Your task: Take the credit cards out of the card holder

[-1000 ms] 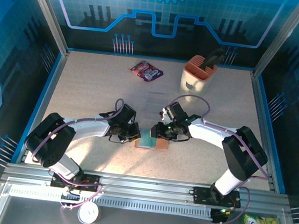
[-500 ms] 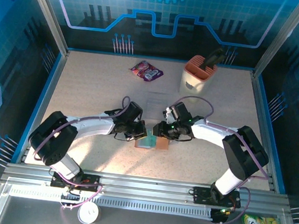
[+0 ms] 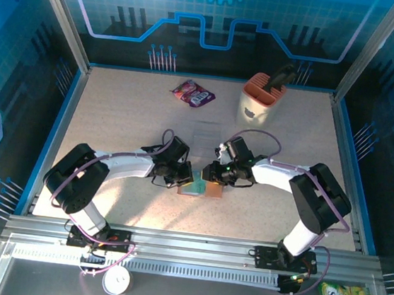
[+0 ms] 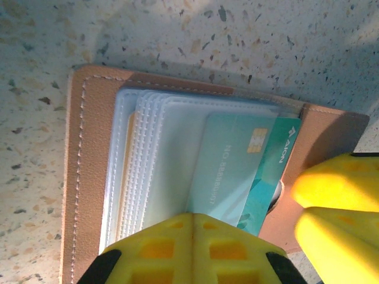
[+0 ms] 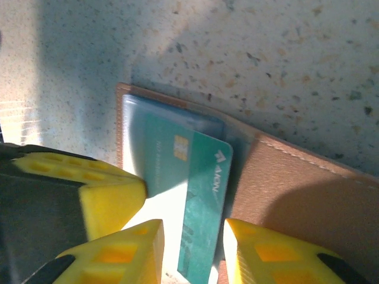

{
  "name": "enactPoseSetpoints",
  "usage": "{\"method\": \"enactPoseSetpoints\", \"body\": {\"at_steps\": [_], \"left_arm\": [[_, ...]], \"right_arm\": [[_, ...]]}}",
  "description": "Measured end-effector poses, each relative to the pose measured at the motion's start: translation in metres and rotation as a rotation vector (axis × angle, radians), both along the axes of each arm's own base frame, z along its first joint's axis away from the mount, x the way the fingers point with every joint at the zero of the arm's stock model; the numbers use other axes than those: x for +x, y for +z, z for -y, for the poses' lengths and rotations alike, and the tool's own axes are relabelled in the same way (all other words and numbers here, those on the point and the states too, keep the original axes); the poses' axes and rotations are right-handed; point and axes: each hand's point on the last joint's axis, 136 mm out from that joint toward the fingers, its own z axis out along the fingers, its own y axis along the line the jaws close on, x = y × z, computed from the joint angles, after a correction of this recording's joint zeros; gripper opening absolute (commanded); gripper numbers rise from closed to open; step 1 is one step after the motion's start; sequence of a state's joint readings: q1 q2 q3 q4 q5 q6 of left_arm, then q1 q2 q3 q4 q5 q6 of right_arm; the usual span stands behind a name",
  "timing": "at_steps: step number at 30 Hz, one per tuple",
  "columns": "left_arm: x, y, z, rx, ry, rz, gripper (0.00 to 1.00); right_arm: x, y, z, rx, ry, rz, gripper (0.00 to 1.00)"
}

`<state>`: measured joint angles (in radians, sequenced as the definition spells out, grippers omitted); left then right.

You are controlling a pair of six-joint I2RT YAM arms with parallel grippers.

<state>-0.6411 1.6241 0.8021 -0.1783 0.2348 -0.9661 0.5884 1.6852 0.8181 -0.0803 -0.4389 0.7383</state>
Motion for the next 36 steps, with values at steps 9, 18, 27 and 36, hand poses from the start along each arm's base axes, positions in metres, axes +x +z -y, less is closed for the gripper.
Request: {"method": "enactPoseSetpoints", "body": {"at_steps": [9, 18, 27, 36], "left_arm": [[0.000, 0.000, 0.000, -0.002, 0.000, 0.003, 0.00], [0.001, 0.000, 0.000, 0.000, 0.001, 0.005, 0.00], [0.001, 0.000, 0.000, 0.000, 0.001, 0.005, 0.00], [0.000, -0.001, 0.000, 0.001, 0.004, 0.006, 0.01]], "right_arm": [[-0.005, -0.011, -0.005, 0.044, -0.004, -0.048, 0.27], [-0.005, -0.010, -0.007, 0.082, -0.020, -0.061, 0.18], [-0.004, -0.010, -0.005, 0.101, -0.026, -0.061, 0.11], [-0.001, -0.003, 0.013, 0.103, -0.057, -0.048, 0.10]]}}
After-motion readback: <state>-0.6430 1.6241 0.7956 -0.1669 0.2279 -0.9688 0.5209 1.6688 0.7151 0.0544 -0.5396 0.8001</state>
